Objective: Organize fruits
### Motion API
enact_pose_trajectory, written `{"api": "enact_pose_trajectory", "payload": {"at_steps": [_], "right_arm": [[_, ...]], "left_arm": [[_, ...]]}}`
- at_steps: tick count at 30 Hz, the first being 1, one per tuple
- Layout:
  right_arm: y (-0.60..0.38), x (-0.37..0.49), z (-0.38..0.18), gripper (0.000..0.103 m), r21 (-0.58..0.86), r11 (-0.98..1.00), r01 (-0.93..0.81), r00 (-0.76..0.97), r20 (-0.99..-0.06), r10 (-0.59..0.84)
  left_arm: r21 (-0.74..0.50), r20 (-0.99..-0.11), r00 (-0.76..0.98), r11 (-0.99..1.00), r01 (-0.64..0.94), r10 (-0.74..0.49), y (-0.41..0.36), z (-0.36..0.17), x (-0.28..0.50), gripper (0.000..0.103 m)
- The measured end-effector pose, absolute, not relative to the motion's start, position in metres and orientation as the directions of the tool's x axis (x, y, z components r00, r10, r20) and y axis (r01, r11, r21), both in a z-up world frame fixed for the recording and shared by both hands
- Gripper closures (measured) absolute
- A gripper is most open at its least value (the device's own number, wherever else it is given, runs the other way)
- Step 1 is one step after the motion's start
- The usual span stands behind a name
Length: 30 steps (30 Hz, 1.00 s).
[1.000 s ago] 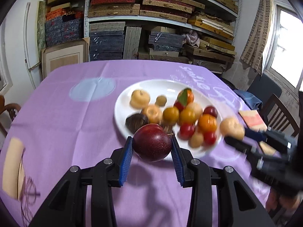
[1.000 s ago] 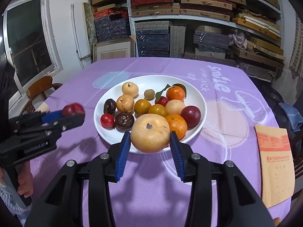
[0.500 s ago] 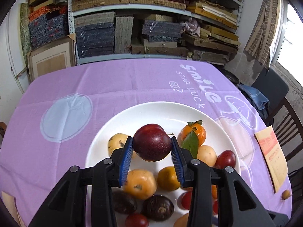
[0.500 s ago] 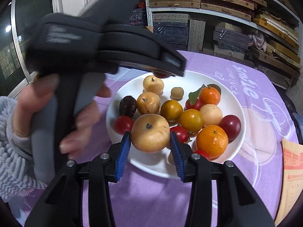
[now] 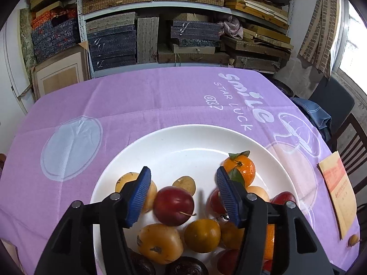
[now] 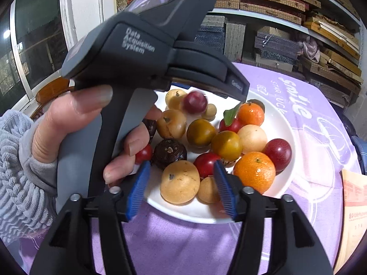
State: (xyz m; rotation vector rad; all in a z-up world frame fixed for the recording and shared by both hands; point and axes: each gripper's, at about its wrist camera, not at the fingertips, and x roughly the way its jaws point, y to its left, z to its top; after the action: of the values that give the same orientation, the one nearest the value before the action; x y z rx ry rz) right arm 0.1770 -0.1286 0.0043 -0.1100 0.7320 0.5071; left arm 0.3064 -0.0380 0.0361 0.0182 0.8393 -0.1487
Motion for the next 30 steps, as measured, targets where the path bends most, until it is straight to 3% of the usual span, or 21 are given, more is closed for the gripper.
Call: {"api": "enact_pose_trajectory", "payload": {"at_steps": [2, 9, 13, 19, 22, 30], "right_arm": [[-0.129, 0.174, 0.007, 0.041, 0.070, 0.876, -0.477, 0.640, -0.656, 0.401], [-0.136, 0.153, 0.020, 0.017, 0.018, 0.892, -0.452, 0.709, -0.600, 0.371], [-0.146, 0.132, 0.029, 0.007, -0.003, 0.906, -0.424, 0.746, -0.568, 0.348], [-0.161, 0.092, 0.031, 0.004, -0.030, 0.931, -0.363, 0.780, -0.556, 0.286], [-0.165, 0.078, 0.024, 0.004, -0.064, 0.944, -0.324, 0.799, -0.552, 0.237], [-0.186, 0.065, 0.009, 0.004, 0.030, 0.955, -0.295, 0.768, -0.588, 0.255]], "left_arm": [[-0.045, -0.738, 0.663, 0.990, 0.135, -0.124, -0.037, 0.040, 0.303, 0.042], [-0.008, -0.700, 0.710, 0.995, 0.103, -0.079, -0.025, 0.061, 0.274, 0.041], [0.026, -0.661, 0.750, 0.997, 0.070, -0.035, -0.015, 0.073, 0.237, 0.032], [0.026, -0.639, 0.769, 0.999, 0.033, -0.009, 0.000, 0.074, 0.169, 0.026], [0.048, -0.623, 0.782, 0.999, 0.014, 0.019, 0.000, 0.070, 0.134, 0.005], [0.017, -0.661, 0.750, 1.000, 0.008, 0.005, 0.000, 0.047, 0.073, 0.003]]}}
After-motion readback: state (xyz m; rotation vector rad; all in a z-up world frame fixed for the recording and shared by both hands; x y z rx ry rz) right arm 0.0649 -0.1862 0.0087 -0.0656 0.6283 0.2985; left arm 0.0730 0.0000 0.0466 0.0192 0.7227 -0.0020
